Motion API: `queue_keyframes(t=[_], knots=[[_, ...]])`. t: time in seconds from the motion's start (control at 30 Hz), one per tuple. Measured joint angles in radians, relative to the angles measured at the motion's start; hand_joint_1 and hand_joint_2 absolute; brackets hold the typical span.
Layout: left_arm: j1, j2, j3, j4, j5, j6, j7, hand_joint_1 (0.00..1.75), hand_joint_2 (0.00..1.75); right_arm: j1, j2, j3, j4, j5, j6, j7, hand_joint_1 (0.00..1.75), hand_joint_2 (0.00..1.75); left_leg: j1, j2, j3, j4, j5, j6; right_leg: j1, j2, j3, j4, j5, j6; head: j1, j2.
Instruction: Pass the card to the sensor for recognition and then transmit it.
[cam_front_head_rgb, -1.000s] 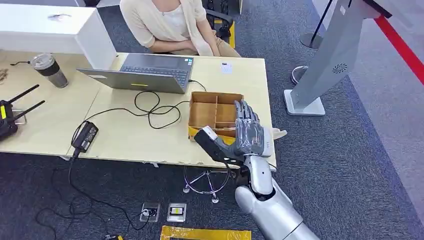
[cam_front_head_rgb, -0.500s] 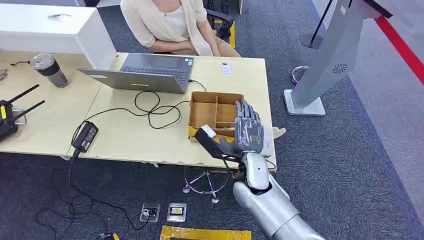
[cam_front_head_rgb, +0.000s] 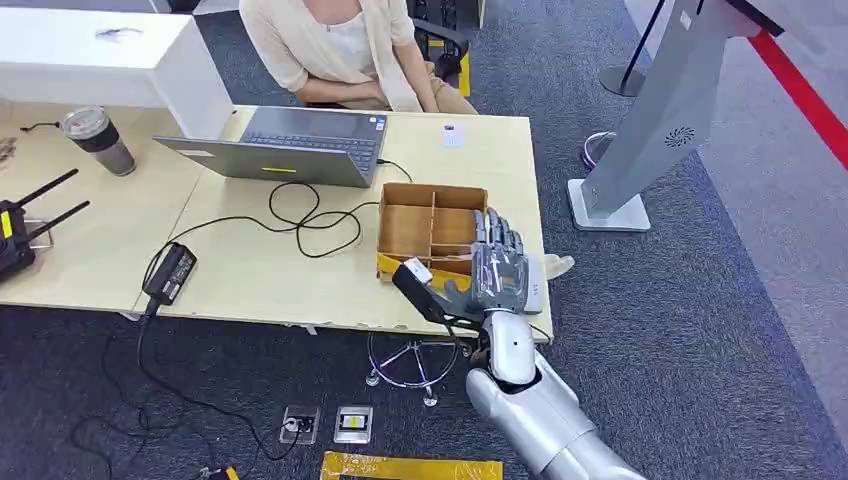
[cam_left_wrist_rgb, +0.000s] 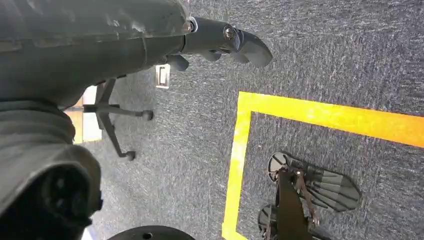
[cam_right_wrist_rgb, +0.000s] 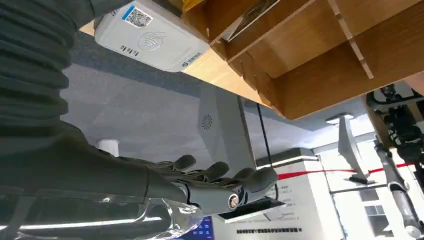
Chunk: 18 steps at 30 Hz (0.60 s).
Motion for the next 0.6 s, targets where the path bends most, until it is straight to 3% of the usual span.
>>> queue_keyframes(t=[0.6], knots=[[0.001, 0.019, 0.0, 0.0, -0.02, -0.038, 0.0, 0.0, 0.0, -0.004, 0.027, 0.003, 0.084, 0.05, 0.0, 0.006, 0.0, 1.75, 0.0, 0.0, 0.0, 0.0, 0.0, 0.0, 0.0, 0.0, 0.0, 0.0, 0.0, 0.0, 0.0, 0.0]])
